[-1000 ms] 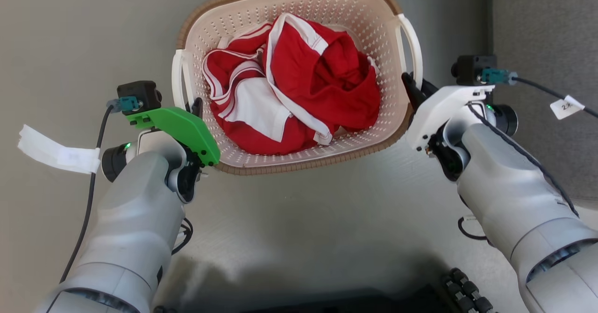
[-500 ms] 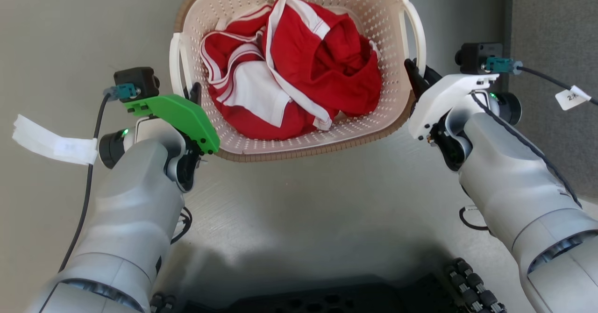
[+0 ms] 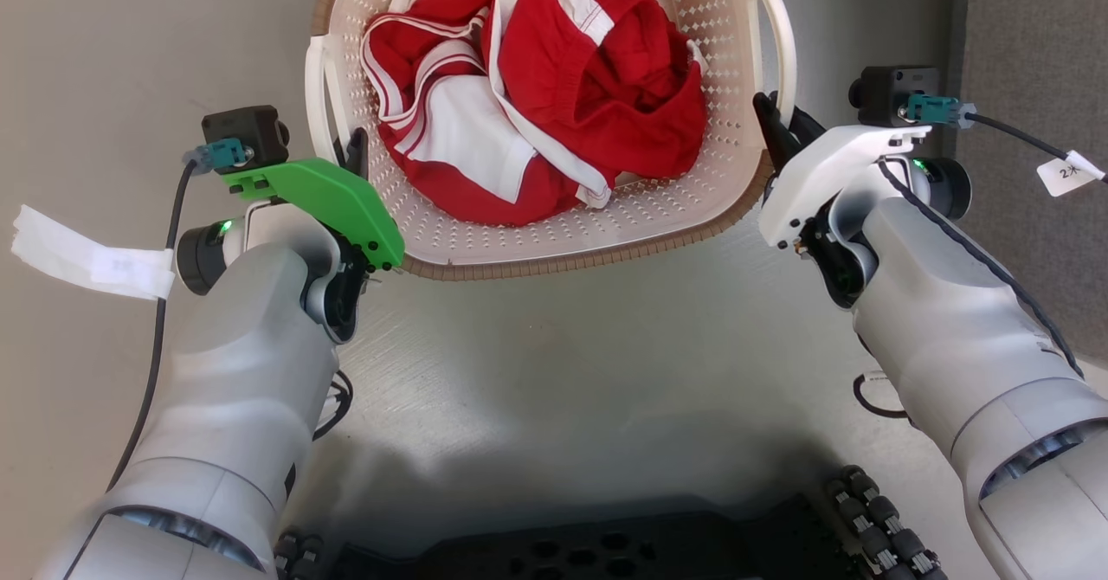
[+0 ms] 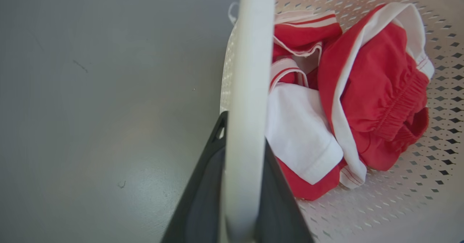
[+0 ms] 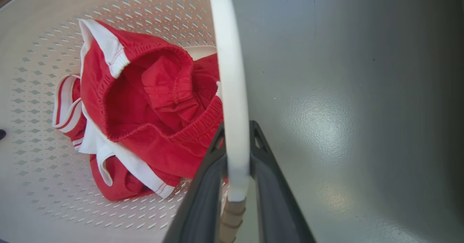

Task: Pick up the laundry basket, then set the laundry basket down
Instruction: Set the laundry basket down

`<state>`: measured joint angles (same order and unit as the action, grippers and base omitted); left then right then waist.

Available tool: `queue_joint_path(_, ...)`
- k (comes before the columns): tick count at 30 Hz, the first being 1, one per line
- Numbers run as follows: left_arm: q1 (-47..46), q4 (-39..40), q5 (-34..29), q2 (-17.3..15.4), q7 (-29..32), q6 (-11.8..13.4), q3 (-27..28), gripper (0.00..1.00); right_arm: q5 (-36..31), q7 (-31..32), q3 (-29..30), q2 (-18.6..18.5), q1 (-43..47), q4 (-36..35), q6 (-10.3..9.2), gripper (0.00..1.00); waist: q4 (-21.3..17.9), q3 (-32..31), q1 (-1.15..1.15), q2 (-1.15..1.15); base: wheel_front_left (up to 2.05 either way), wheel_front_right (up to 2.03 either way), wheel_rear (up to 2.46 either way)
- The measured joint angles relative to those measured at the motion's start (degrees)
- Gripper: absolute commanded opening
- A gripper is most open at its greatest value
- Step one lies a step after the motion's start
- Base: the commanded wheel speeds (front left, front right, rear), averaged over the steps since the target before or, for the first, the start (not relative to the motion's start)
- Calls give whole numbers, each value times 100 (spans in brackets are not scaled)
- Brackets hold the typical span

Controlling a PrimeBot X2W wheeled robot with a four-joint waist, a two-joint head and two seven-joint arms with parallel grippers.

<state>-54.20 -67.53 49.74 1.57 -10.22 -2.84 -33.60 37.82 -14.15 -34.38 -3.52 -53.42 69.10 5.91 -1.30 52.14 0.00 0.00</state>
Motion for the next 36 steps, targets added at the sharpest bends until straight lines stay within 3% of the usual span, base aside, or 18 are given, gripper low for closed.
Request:
queue_joint_path(11,1,-10,104,-7,7,-67,-119,0,0,-1,2,4,-5,36,0,0,9,-9,0,0,0,0,0)
queue_joint_path(12,0,4,136,-19,-4,-71,-123,0,-3,-2,-5,4,-7,35,2,30,10,-11,0,0,0,0,0)
queue_joint_path(13,0,25,194,-21,-18,-74,-114,43,-11,-2,-15,4,-8,33,4,90,12,-12,0,0,0,0,0)
queue_joint_path(14,0,32,222,-25,-18,-78,-118,100,-14,-2,-23,-1,-9,31,4,100,15,-13,0,0,0,0,0)
queue_joint_path(19,1,114,307,-256,-97,-155,-125,100,-70,-2,-98,-158,-10,1,13,100,41,-40,0,0,0,0,0)
queue_joint_path(36,24,76,286,-253,-355,-225,-338,100,-125,-12,-51,-178,25,-564,64,100,44,-592,0,0,0,0,0)
